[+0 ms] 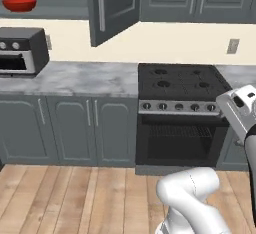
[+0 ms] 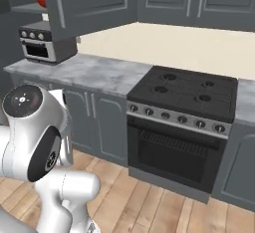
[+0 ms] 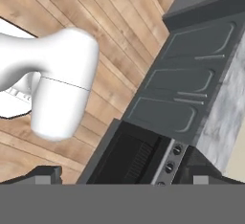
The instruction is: Move the bowls from the cabinet to the plates on the dining table.
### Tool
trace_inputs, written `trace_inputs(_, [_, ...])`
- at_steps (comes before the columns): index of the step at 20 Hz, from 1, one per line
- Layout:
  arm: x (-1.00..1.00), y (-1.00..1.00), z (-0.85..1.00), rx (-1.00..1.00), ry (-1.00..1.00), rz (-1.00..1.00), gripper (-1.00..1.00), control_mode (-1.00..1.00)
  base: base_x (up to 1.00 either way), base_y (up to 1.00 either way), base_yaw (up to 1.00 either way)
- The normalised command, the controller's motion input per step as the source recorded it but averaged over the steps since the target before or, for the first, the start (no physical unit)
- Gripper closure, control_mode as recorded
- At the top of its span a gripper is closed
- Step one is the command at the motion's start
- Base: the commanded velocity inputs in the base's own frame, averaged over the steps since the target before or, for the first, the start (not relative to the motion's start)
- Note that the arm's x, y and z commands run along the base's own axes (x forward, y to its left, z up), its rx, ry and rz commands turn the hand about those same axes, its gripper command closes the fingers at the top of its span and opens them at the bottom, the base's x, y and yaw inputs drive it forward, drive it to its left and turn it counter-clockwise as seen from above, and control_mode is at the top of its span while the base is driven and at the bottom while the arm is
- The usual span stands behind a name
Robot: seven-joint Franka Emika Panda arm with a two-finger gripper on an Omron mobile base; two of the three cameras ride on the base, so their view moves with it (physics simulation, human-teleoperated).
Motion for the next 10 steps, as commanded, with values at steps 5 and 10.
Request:
trace_inputs(5, [0.0, 0.0, 0.0, 0.0, 0.0, 0.0, -1.0, 1.0, -0.01, 0.53, -0.26])
trace_inputs(10, [0.0, 0.0, 0.0, 0.0, 0.0, 0.0, -1.0, 1.0, -0.04, 0.69, -0.14])
